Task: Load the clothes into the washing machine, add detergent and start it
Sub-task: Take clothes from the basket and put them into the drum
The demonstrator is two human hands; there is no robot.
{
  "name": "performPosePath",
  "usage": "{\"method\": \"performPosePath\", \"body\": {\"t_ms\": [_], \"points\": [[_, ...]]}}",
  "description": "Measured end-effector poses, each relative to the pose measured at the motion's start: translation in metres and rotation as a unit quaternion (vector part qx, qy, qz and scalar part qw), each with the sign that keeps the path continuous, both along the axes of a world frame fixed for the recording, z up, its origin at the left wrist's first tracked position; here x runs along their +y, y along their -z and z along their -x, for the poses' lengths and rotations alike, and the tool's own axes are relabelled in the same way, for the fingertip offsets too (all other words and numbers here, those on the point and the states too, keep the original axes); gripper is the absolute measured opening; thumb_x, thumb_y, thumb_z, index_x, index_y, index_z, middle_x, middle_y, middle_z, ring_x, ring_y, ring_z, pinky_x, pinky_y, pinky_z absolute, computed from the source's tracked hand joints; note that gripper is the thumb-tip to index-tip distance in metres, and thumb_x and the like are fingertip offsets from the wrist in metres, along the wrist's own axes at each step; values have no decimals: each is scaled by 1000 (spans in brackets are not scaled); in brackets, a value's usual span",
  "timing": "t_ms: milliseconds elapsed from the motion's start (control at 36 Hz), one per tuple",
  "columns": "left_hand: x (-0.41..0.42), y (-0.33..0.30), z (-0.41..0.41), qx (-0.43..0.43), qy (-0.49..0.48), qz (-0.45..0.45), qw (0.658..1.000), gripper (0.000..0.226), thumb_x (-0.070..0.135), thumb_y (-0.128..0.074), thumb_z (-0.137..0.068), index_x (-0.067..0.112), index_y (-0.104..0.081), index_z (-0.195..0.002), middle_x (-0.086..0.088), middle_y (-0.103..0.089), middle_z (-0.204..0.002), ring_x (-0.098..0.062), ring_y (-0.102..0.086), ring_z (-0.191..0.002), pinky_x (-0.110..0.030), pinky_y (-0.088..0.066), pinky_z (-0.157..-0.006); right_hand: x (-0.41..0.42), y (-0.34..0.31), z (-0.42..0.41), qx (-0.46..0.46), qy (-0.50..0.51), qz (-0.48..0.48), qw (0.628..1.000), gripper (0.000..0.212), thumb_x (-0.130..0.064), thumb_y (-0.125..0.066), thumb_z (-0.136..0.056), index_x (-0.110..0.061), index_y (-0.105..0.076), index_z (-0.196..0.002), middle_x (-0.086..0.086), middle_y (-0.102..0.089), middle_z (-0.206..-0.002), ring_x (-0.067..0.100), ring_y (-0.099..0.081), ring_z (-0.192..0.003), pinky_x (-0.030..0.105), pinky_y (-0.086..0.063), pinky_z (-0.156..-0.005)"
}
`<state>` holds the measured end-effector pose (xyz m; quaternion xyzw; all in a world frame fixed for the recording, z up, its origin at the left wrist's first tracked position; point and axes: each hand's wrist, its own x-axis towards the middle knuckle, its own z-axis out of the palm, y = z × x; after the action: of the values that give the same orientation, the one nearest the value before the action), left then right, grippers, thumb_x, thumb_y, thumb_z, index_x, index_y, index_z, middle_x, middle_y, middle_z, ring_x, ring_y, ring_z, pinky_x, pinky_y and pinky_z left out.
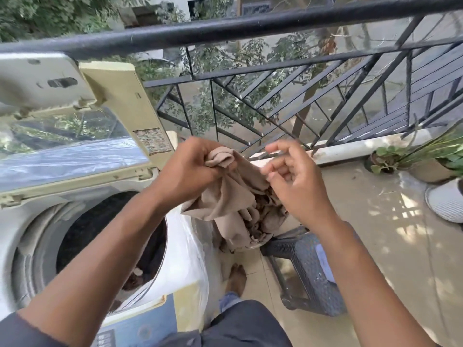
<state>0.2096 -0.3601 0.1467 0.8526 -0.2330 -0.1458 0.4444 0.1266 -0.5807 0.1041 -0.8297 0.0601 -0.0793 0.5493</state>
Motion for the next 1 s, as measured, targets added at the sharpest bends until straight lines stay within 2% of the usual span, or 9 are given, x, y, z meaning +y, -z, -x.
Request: {"method": "performPosePath", "body": {"t_ms": [139, 278, 361, 444, 556, 694, 806, 889, 1000], "points": [[3, -10, 1, 17, -6, 43, 999, 13, 11, -76, -97, 20, -84, -93, 6, -82, -88, -13, -78, -84, -46, -63, -77, -18, 80, 2, 157, -7, 156, 975, 51, -8, -67, -86, -35, -60, -129, -4, -71, -110, 16, -68, -84, 35, -56, -83], [1, -23, 9, 44, 33, 92, 994, 9, 11, -75, -97, 10, -83, -96, -1, -83, -91, -15, -78, -85, -33, -61, -75, -15, 138, -12, 257, 8, 197, 946, 68, -34, -71, -84, -31, -48, -148, 4, -64, -134, 33, -61, -122, 44, -54, -96], [0, -31, 12, 32, 67, 110, 991, 10, 14, -74, -96, 8, -82, -97, -1, -83, -93, -19, -79, -86, -34, -62, -75, -9, 173, -23, 240, 17, 197, 950, 59, -39, -64, -88, -26, -50, -143, 8, -64, -129, 37, -61, -119, 48, -56, -92], [3, -36, 13, 34, 88, 126, 988, 9, 9, -72, -95, 11, -81, -95, 4, -83, -91, -10, -78, -83, -22, -58, -74, -1, 177, -33, 224, 51, 175, 957, 31, -38, -50, -98, -34, -64, -124, 3, -70, -120, 31, -64, -111, 38, -51, -83], [12, -29, 9, 32, 65, 121, 990, 13, 8, -73, -96, -1, -81, -99, -11, -82, -93, -22, -77, -86, -33, -59, -75, -4, 172, -39, 239, 71, 207, 946, 31, -23, -47, -93, -32, -74, -107, 12, -72, -110, 39, -65, -103, 36, -44, -73], [22, -10, 11, 50, 6, 89, 995, 11, 7, -70, -101, 6, -81, -99, -6, -82, -97, -24, -77, -94, -37, -61, -85, -19, 144, -36, 201, 142, 160, 956, 12, -5, -47, -81, -10, -48, -70, 10, -57, -70, 38, -53, -72, 43, -35, -58], [22, 11, 13, 52, -80, 66, 993, 12, 7, -68, -102, 6, -79, -99, -13, -79, -95, -30, -74, -93, -47, -57, -85, -19, 108, -29, 144, 142, 94, 975, 9, -12, -49, -82, -12, -52, -73, 0, -50, -63, 28, -50, -68, 40, -41, -57], [21, 27, 13, 60, -128, 46, 989, 9, 12, -70, -101, 12, -78, -103, -10, -79, -99, -24, -74, -97, -49, -56, -92, -10, 76, -25, 98, 104, 32, 989, 12, -15, -52, -83, -9, -61, -79, 2, -56, -65, 19, -49, -66, 51, -49, -62], [14, 27, 22, 154, -118, 73, 978, 50, 6, -83, -89, 21, -65, -132, 20, -77, -99, 1, -71, -93, -22, -55, -87, 16, 19, -19, 41, 41, -68, 996, 23, -12, -56, -87, -19, -77, -90, 0, -75, -79, 19, -64, -76, 49, -54, -71]]}}
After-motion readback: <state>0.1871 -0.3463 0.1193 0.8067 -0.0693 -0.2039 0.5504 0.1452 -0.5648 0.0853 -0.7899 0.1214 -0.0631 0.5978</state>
